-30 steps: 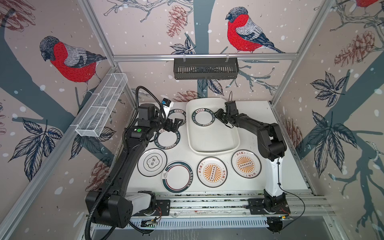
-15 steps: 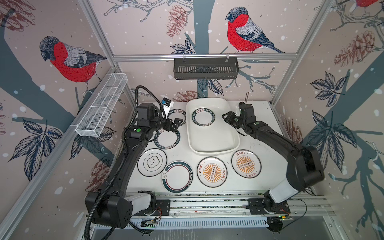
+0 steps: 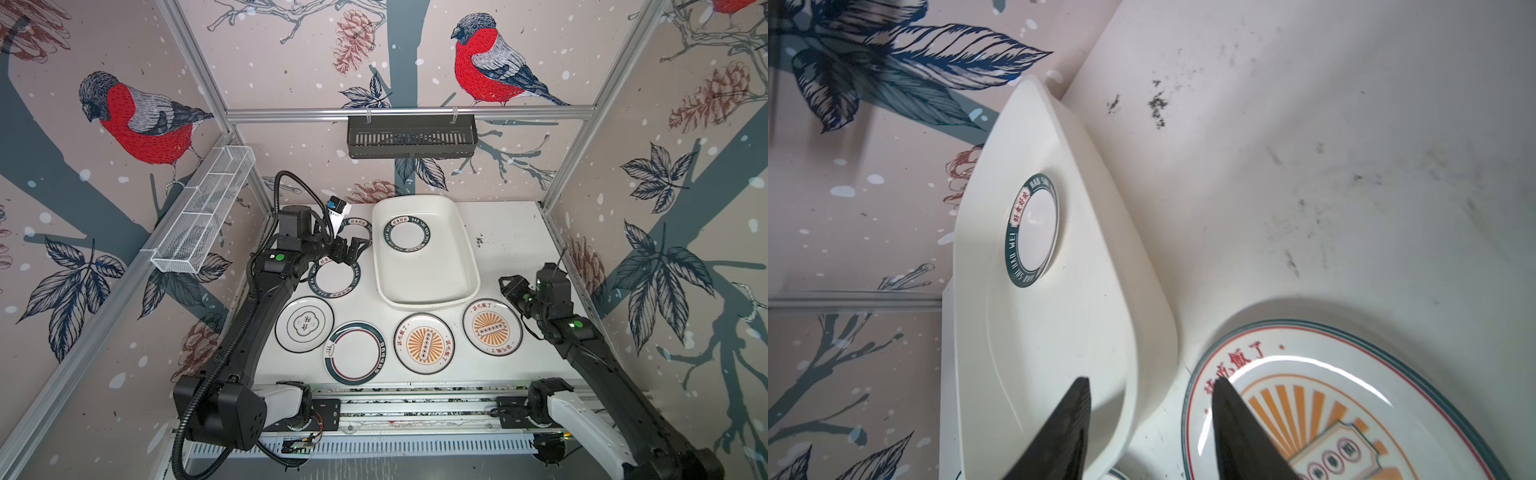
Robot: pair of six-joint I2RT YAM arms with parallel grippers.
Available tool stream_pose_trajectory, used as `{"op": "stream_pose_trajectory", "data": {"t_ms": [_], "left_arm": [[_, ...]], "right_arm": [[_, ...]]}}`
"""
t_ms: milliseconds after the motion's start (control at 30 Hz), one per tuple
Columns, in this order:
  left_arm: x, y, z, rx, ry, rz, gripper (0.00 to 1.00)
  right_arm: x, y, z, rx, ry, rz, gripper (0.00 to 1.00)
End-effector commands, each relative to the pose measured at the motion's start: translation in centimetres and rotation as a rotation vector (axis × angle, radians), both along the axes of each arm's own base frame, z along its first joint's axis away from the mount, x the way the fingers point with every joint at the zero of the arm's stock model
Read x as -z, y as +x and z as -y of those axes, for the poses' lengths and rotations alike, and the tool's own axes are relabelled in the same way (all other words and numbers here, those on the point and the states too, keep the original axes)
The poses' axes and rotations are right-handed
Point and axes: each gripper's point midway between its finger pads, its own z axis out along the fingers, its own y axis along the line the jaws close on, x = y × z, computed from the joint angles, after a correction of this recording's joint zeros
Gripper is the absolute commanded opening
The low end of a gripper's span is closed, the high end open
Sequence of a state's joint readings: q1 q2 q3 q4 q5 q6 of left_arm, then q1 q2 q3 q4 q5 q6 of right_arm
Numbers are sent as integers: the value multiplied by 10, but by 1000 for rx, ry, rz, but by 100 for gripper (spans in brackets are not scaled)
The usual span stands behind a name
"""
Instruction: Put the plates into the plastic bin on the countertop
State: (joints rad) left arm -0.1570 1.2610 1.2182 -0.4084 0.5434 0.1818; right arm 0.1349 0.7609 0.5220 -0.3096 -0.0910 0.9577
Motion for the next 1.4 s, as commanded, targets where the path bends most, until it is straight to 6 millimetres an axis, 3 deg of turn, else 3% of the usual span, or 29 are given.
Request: {"op": "stream_pose_trajectory", "data": {"t_ms": [0, 233, 367, 600, 1033, 1367], "left_arm": [[-3, -4, 7, 30, -31, 1, 97], [-4, -7, 9, 38, -37, -3, 97], [-5, -8, 9, 35, -29, -1, 97], [-7, -9, 11, 46, -25, -2, 97], [-1, -13, 14, 72, -9, -5, 97], [-1, -15, 14, 76, -2, 10, 97]], "right_arm": [[30, -27, 19, 116, 22, -112, 49], [72, -68, 30, 166, 21, -291, 50], [76, -83, 33, 183, 27, -333, 50], [100, -107, 18, 132, 101, -435, 50], [123, -135, 6, 92, 153, -558, 49], [135, -134, -7, 85, 253, -546, 46]]}}
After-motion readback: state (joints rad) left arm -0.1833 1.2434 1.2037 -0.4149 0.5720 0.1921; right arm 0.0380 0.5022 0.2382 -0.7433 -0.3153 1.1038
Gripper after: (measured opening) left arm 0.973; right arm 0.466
